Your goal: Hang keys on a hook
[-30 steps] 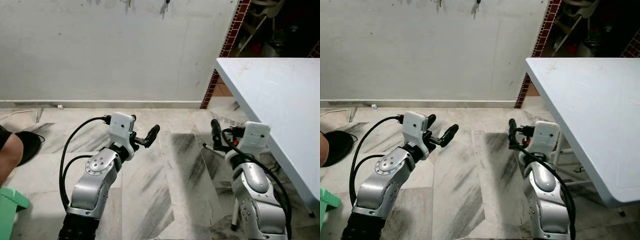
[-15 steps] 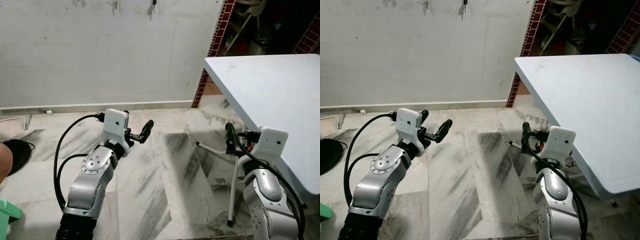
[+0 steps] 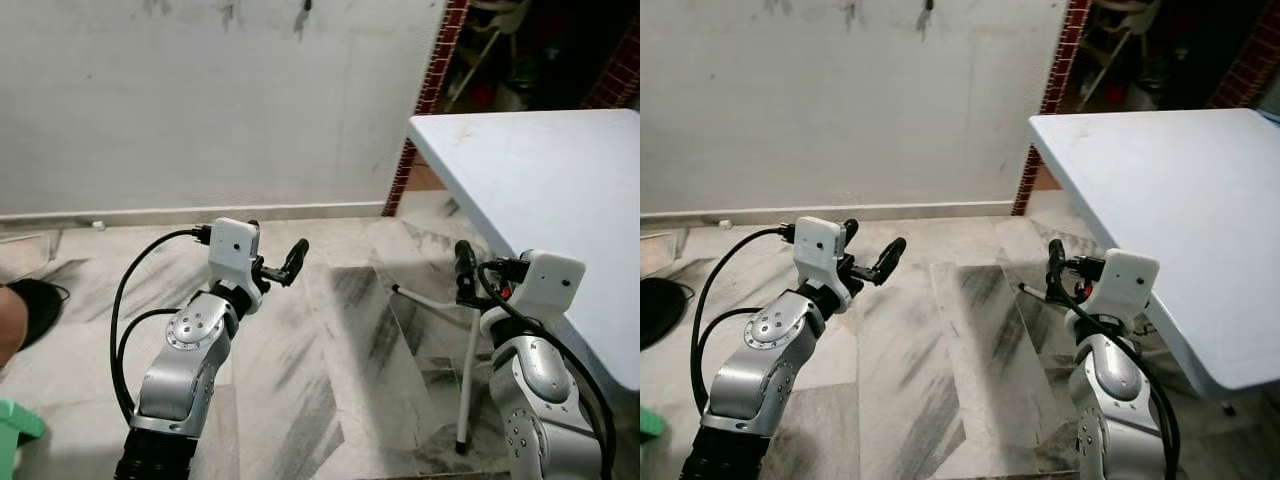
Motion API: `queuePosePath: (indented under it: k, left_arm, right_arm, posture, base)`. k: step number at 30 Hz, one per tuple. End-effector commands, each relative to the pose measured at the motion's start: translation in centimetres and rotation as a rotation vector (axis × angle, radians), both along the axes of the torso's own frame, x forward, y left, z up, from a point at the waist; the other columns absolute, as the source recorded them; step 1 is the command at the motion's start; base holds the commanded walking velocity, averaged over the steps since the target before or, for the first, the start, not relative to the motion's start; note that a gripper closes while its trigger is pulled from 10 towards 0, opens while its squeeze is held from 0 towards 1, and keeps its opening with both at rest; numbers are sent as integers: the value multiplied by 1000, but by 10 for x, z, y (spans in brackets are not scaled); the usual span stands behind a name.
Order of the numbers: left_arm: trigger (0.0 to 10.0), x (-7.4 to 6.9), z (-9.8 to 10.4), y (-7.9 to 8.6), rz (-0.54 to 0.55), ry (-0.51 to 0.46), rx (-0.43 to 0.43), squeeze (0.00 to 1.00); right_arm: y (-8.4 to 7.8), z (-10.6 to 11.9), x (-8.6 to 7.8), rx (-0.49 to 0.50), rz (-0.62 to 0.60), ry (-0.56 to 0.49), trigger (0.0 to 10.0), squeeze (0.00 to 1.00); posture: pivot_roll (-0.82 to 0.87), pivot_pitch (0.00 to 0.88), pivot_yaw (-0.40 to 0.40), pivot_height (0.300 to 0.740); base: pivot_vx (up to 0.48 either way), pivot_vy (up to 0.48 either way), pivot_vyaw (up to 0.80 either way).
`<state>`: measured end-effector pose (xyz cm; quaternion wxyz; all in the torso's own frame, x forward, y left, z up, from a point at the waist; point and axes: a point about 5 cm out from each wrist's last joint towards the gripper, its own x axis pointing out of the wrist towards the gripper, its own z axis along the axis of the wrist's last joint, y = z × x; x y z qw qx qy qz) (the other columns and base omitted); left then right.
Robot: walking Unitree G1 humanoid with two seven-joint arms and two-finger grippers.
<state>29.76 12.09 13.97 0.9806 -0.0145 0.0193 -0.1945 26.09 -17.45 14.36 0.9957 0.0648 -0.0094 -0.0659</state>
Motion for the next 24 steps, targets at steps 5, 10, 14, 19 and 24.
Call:
queuePosePath:
  k: [5,10,14,19,24]
  left_arm:
    - [10000,-1,6,-5,-16,-19,1,0]
    - [10000,-1,6,-4,-16,-19,1,0]
    - [10000,-2,6,-7,-22,-10,-6,0]
    - [10000,-5,2,-7,-27,10,-6,0]
    - [10000,-10,-3,-1,-19,18,17,0]
  right_arm:
    - [-8,1,-3,-16,-33,3,10000,0]
    - [-10,3,-2,-22,-38,-1,10000,0]
    - [-15,2,-5,-36,-65,8,10000,0]
    - [-19,0,-9,-61,-100,27,10000,0]
    - [-22,-3,-14,-64,-94,40,10000,0]
  posture:
    - [23,0,-65,740]
    - [18,0,-66,740]
    - [16,0,-65,740]
    - [13,0,-62,740]
    - [14,0,-60,740]
  base:
    - [0,0,-764]
    - [0,0,-764]
    - [0,0,-764]
    - [0,0,-764]
    - [0,0,-768]
